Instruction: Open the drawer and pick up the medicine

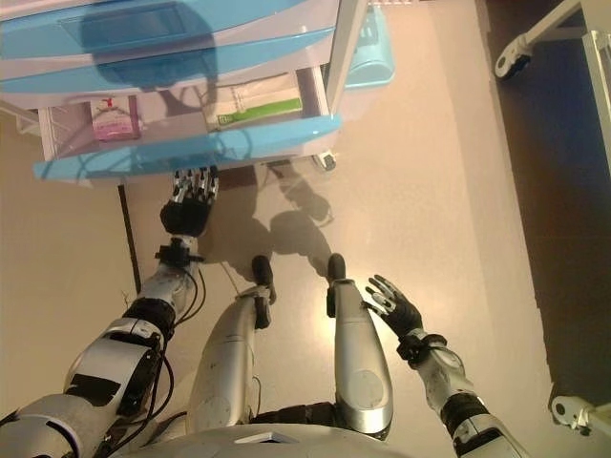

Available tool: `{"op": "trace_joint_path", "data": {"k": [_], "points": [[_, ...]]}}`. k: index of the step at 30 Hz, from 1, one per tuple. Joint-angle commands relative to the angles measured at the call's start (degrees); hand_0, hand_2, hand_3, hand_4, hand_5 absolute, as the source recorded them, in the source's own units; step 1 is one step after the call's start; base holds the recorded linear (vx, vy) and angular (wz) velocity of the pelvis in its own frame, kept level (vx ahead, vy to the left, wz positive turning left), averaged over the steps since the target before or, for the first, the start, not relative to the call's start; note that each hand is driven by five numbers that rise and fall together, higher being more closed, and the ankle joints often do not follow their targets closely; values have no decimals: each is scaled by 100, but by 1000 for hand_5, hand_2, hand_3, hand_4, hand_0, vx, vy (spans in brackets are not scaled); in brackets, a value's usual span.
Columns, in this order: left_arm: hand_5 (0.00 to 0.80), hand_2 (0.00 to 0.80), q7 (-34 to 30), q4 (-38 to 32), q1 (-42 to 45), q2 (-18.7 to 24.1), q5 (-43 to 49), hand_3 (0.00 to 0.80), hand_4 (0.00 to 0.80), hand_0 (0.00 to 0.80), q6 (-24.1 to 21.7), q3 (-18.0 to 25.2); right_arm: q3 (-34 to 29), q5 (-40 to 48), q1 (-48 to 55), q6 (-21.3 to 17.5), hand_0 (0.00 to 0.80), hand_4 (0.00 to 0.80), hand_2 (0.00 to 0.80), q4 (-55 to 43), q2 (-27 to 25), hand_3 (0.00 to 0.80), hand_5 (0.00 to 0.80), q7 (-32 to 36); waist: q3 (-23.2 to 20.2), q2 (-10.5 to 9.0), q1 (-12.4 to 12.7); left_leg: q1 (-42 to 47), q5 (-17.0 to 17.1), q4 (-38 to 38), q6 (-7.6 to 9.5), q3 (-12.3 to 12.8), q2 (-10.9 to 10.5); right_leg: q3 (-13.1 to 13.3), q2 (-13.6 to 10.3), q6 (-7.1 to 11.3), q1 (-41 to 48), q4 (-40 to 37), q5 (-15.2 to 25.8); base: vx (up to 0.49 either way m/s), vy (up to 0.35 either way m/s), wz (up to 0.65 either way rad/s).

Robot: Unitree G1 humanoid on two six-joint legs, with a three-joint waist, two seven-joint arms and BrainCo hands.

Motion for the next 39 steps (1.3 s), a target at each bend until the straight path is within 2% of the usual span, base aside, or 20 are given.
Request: {"op": "trace_joint_path", "data": {"k": [1,6,12,18,29,33,37,38,39], "points": [[800,800,-750,-695,400,-97,165,800,800,800,8,255,206,-368,718,236,0,0,0,-455,115,0,0,35,-200,123,195,5,-475,24,220,-218,-260,-273,312,-285,-50,169,-125,-23,-39,9],[800,800,-867,-672,1031,-443,289,800,800,800,-14,250,147,-456,777,315,0,0,0,-576,160,0,0,-35,-200,93,329,-12,-443,72,212,-357,-274,-398,343,-343,-45,438,-307,-26,-39,13],[800,800,-821,-615,1506,-632,277,800,800,800,68,386,76,-606,850,395,0,0,0,-699,207,0,0,-54,-200,34,458,15,-413,131,180,-474,-241,-550,384,-398,-6,757,-516,-38,-62,13],[800,800,-657,-468,1934,-655,216,800,800,800,283,615,-24,-689,984,419,0,0,0,-743,221,0,0,5,-200,4,575,49,-360,194,96,-615,-165,-691,430,-458,105,962,-687,-31,-74,12],[800,800,-93,-250,2843,-649,919,800,800,800,774,788,-189,-764,1331,483,0,0,0,-1046,195,0,0,20,-200,36,784,-102,-279,369,16,-760,-25,-941,477,-598,264,1200,-902,-29,-66,14],[800,800,17,-142,3241,-672,1136,800,800,800,1109,850,-278,-785,1481,416,0,0,0,-1059,172,0,0,53,-200,100,858,-155,-288,471,20,-812,-43,-1003,463,-638,354,1262,-976,5,-36,12],[797,797,214,-12,3544,-690,1350,797,797,797,1257,907,-363,-765,1600,352,0,0,0,-1039,167,0,0,76,-200,154,929,-188,-264,573,22,-855,-80,-1055,442,-660,467,1264,-1007,36,-23,13],[593,593,301,50,3605,-690,1379,593,593,593,1293,938,-397,-764,1630,335,0,0,0,-1024,166,0,0,84,-200,170,939,-187,-245,590,20,-867,-93,-1066,438,-666,498,1254,-1012,50,-8,15],[176,176,523,125,3656,-685,1438,176,176,176,1375,972,-432,-759,1651,304,0,0,0,-985,166,0,0,96,-200,193,948,-183,-216,607,14,-880,-104,-1076,434,-667,528,1243,-1014,50,-1,19]]}}
